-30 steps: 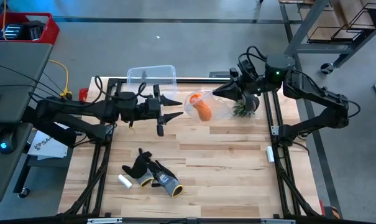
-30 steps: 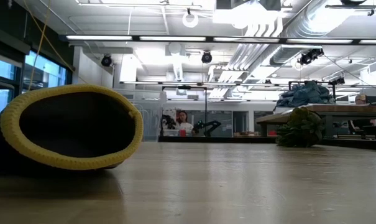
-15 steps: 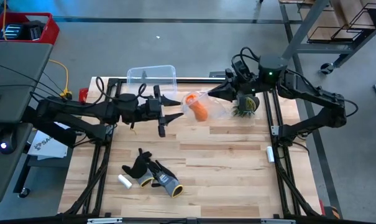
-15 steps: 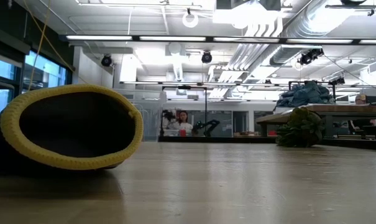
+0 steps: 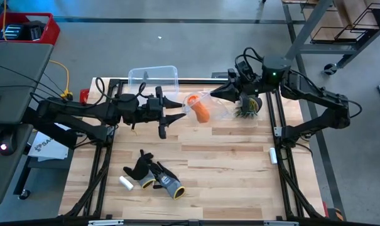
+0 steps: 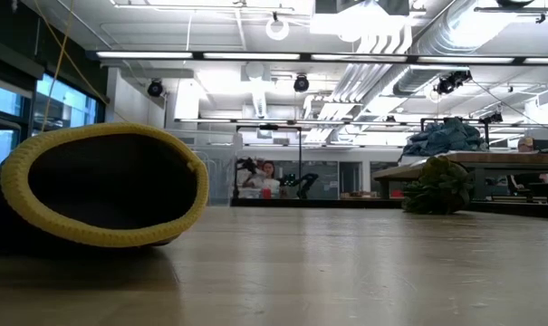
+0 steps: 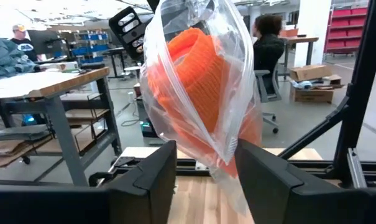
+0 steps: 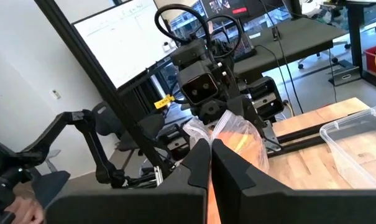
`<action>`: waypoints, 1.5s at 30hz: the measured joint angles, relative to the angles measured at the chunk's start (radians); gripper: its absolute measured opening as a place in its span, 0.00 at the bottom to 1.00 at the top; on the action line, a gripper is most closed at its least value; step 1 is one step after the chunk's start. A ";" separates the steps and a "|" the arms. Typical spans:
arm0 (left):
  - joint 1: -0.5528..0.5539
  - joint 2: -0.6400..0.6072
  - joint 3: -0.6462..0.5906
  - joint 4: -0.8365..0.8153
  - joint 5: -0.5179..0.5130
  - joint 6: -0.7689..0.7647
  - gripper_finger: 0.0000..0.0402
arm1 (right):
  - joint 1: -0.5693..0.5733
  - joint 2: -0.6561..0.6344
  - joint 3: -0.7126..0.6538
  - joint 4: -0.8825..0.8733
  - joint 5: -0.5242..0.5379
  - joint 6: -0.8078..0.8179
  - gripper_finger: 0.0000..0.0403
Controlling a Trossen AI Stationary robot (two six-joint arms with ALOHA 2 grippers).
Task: Roll bandage
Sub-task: Put the transparent zip bag into the transparent bin
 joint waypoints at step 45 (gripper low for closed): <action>0.271 -0.176 0.086 -0.310 0.158 -0.614 0.00 | 0.050 0.074 0.000 -0.500 0.124 0.029 0.22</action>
